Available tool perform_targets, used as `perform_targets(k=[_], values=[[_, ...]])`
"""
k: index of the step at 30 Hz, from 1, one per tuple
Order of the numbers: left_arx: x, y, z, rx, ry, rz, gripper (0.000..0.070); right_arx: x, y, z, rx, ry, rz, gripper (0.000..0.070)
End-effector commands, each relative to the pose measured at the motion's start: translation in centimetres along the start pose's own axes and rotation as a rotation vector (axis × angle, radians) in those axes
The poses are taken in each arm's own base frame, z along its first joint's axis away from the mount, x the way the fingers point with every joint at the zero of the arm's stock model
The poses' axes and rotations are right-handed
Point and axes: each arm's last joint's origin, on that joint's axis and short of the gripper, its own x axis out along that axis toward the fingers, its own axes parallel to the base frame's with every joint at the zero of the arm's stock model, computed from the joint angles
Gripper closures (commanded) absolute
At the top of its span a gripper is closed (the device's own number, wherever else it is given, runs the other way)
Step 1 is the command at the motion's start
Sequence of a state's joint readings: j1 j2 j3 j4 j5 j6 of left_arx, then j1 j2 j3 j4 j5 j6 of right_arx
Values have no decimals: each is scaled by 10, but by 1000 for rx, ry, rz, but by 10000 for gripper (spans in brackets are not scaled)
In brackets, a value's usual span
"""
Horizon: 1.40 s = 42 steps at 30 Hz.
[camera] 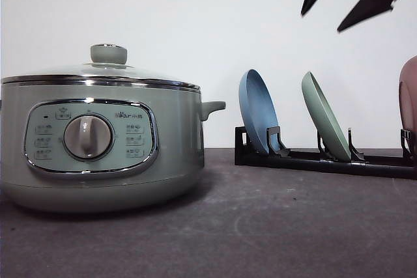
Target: Transfer potato from steamer to green plate
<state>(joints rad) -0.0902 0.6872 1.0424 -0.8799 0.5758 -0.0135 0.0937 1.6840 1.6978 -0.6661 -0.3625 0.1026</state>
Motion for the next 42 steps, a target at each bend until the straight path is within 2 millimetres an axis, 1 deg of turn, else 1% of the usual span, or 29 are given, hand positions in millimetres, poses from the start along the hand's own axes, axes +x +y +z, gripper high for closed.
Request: perform_targets(k=[1,4,10,11,15,19,22,25,28,32,34,37,39,42], values=[[-3,-3,6,20,-25,-9,63,14,-3,4,13,-11,-2,153],[-3,-3,6,20,-25,-9,63,35,-12,2,24,-3,-16,153],[-3,-3,6,19,-24,-9,63,69,-24,-4,49,5,-26,154],[-3,-3,6,19,-24,-9,63,73,-26,-5,54,8,-26,156],[-3,-3,6,19,-24,-9,63,89,-31,-11,76,29,-26,214],[-3,-3,6,19,-24,-9,63,102,-35,-17,84,53,-26,223],[-3,-3,6,19,-24,-9,63,106,-36,-19,85,59,-27,299],[-3,-3,6,19,-24,-9,63,107,-35,-19,82,54,-24,411],[-3,-3,6,19,-24,-9,63,107,-35,-19,83,55,-25,505],[-3,-3,6,19,-24,-9,63,107,-35,-19,83,55,-25,576],[-3,-3,6,19,-24,-9,63,107,-35,-19,84,54,-25,598],[-3,-3,6,19,-24,-9,63,107,-35,-19,84,55,-24,681],[-3,-3,6,19,-24,-9,63,107,-35,-18,85,54,-19,694],[-3,-3,6,19,-24,-9,63,106,-34,-17,95,51,-13,694]])
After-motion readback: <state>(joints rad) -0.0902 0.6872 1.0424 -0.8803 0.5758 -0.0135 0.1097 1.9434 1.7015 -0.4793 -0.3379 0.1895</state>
